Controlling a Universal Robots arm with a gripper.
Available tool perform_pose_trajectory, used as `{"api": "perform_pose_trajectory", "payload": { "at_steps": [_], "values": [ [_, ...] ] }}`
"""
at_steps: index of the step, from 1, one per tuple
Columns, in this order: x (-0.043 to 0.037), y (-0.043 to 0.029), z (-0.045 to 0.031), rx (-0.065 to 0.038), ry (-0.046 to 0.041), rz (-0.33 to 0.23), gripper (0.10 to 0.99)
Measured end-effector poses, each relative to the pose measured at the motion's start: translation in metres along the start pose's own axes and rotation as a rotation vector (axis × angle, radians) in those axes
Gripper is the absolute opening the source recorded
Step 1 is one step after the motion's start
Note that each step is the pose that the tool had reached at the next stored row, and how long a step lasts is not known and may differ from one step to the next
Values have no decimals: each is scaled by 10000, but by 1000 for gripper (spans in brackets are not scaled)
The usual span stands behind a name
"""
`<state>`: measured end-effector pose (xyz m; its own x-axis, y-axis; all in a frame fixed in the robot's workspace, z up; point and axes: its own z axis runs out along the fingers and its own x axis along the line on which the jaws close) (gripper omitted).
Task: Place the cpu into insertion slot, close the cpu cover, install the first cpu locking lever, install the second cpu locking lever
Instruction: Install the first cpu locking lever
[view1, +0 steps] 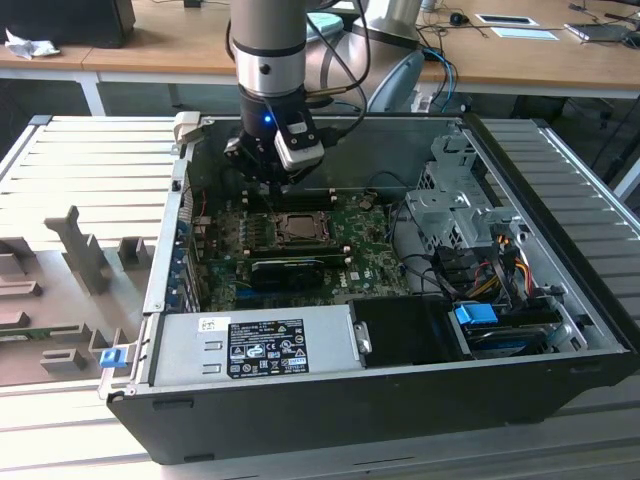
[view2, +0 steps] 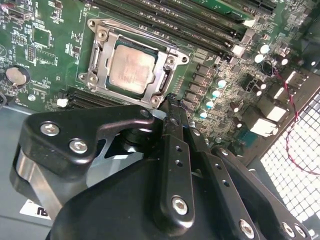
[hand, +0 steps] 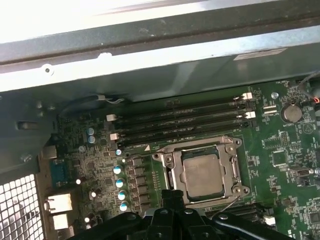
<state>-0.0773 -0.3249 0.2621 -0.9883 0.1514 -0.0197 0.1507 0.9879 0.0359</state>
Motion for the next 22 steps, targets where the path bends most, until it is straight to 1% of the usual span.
{"api": "perform_pose_trajectory", "payload": {
  "at_steps": [2, 4, 9, 11, 12, 15, 18, 20, 22],
  "values": [
    [0, 0, 2, -5, -2, -131, 106],
    [40, -6, 4, -10, -5, -154, 106],
    [178, -26, 31, -95, 3, -230, 106],
    [219, -22, 37, -102, 5, -242, 106],
    [272, -16, 43, -105, 7, -261, 106],
    [354, -6, 47, -114, 8, -279, 106],
    [392, 27, 55, -129, 12, -313, 106],
    [419, 71, 68, -164, 19, -365, 106],
    [431, 110, 74, -173, 21, -410, 106]
  ]
}}
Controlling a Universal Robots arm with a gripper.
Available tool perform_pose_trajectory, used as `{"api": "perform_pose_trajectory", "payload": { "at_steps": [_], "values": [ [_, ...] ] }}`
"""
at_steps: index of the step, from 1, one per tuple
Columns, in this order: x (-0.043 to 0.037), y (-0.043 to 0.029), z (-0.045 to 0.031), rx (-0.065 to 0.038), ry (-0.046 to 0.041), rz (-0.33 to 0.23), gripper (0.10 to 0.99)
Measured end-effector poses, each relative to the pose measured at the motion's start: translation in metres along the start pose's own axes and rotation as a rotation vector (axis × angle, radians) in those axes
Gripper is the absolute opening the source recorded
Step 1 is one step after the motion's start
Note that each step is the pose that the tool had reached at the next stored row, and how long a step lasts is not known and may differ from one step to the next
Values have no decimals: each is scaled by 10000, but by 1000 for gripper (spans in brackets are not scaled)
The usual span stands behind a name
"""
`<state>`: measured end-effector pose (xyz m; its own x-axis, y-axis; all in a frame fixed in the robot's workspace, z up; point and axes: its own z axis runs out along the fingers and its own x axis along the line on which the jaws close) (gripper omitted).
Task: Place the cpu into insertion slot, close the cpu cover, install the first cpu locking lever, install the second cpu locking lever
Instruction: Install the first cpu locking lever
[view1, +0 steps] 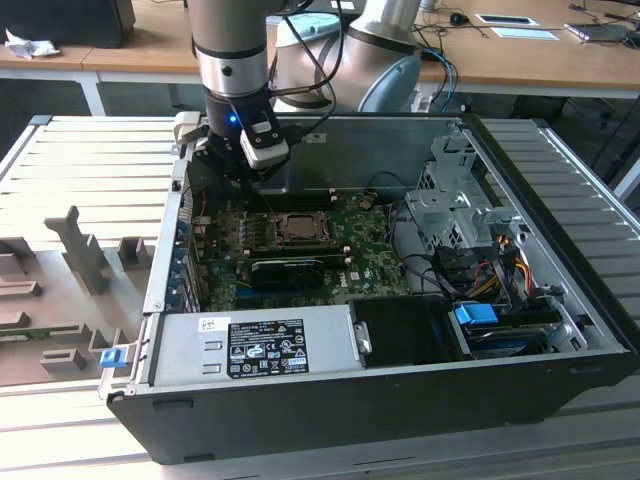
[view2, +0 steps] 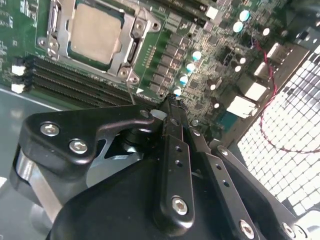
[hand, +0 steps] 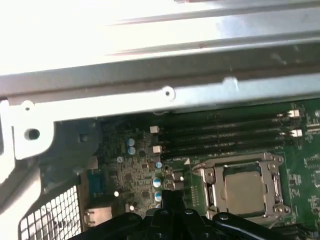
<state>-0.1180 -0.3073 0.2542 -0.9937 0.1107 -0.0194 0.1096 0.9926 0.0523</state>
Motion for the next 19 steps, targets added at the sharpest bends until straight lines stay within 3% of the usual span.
{"api": "perform_pose_trajectory", "payload": {
  "at_steps": [7, 13, 19],
  "values": [
    [29, 42, 10, -16, 11, -178, 106],
    [34, 45, 16, -44, 71, -1328, 106],
    [45, 130, 19, -46, 85, -1557, 106]
  ]
}}
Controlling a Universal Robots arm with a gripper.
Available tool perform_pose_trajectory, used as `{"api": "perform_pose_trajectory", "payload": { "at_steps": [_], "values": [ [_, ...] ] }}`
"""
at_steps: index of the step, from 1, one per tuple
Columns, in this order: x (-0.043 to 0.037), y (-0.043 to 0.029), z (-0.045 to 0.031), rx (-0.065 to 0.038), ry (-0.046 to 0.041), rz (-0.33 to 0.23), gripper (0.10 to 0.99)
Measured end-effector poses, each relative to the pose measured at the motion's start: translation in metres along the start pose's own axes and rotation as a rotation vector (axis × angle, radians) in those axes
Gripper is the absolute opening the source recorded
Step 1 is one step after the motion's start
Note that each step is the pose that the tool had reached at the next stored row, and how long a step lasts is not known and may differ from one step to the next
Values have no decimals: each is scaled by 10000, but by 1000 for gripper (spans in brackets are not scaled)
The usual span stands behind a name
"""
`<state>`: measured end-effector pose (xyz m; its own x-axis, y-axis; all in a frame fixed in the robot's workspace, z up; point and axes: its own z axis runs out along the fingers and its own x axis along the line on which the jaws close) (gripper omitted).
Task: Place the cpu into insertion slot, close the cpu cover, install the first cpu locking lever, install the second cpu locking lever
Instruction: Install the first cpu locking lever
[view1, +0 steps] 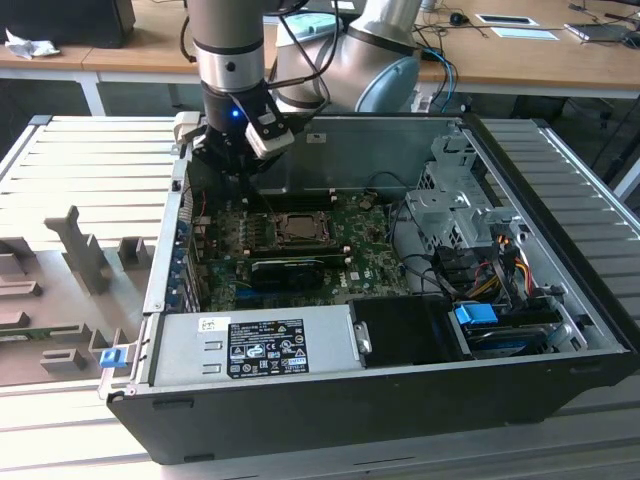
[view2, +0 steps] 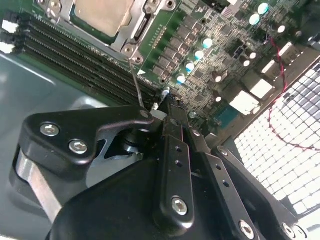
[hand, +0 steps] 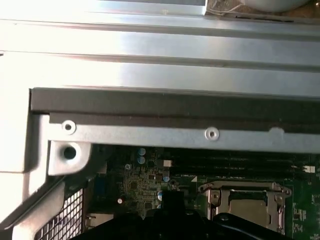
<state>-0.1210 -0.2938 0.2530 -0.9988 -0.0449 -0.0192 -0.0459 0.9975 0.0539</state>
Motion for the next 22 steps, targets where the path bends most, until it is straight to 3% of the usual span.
{"api": "perform_pose_trajectory", "payload": {
  "at_steps": [4, 11, 14, 22],
  "values": [
    [-27, 22, -2, 0, 1, -11, 106],
    [-155, 16, 0, 0, 9, -10, 106],
    [-258, 11, 3, -2, 21, -10, 106],
    [-433, 2, 17, -4, 68, -8, 106]
  ]
}}
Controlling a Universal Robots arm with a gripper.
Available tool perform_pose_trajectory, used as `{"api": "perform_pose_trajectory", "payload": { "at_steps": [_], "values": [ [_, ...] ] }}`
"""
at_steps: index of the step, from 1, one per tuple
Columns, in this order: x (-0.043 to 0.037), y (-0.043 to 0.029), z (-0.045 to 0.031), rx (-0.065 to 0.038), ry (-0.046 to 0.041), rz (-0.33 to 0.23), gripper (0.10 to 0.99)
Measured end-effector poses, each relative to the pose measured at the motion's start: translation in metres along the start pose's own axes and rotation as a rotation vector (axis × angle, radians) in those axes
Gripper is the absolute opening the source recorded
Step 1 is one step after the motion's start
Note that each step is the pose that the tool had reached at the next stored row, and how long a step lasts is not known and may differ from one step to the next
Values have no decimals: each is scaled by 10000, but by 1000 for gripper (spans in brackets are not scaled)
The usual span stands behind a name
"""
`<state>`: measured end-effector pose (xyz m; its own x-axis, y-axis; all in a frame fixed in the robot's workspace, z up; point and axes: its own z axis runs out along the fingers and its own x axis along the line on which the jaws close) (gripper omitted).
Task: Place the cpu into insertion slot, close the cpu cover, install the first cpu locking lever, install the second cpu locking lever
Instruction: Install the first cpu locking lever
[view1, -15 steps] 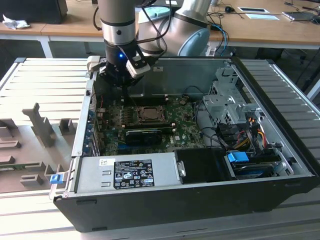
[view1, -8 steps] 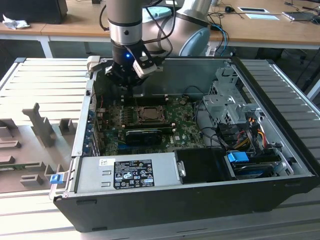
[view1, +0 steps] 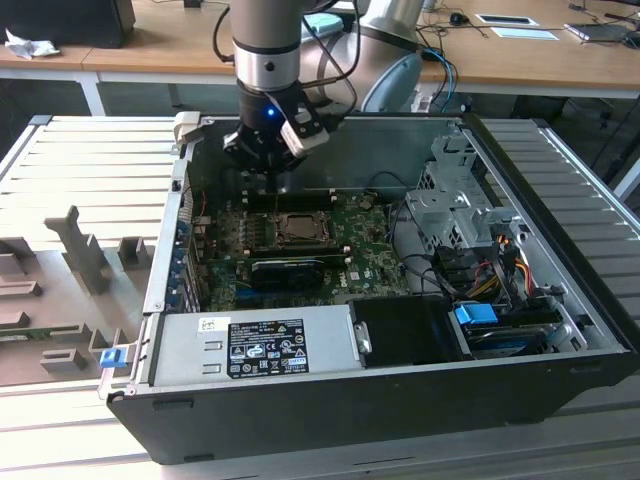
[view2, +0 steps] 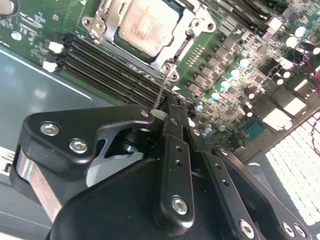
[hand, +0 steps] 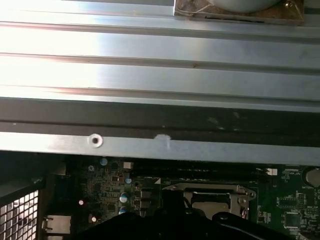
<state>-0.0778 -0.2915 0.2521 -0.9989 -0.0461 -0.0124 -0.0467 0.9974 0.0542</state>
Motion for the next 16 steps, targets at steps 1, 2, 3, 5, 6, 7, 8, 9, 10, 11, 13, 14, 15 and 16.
{"api": "perform_pose_trajectory", "payload": {
  "at_steps": [1, 2, 3, 5, 6, 7, 8, 9, 10, 11, 13, 14, 15, 16],
  "values": [
    [-16, -1, 2, 0, 4, -1, 106],
    [-32, -2, 6, -1, 5, 1, 106],
    [-40, -2, 9, -2, 5, 2, 106],
    [-79, -4, 20, 1, 8, 2, 106],
    [-116, -7, 28, 0, 9, 1, 106],
    [-141, -8, 35, 0, 9, 0, 106],
    [-171, -10, 44, -1, 10, 3, 106],
    [-207, -12, 55, -2, 13, 2, 106],
    [-242, -15, 71, -5, 13, -1, 106],
    [-254, -16, 77, -24, 11, 2, 106],
    [-263, -17, 84, -165, 7, 4, 106],
    [-263, -17, 88, -386, -5, 6, 106],
    [-263, -17, 91, -487, -9, 6, 106],
    [-263, -19, 97, -550, -11, 6, 106]
  ]
}}
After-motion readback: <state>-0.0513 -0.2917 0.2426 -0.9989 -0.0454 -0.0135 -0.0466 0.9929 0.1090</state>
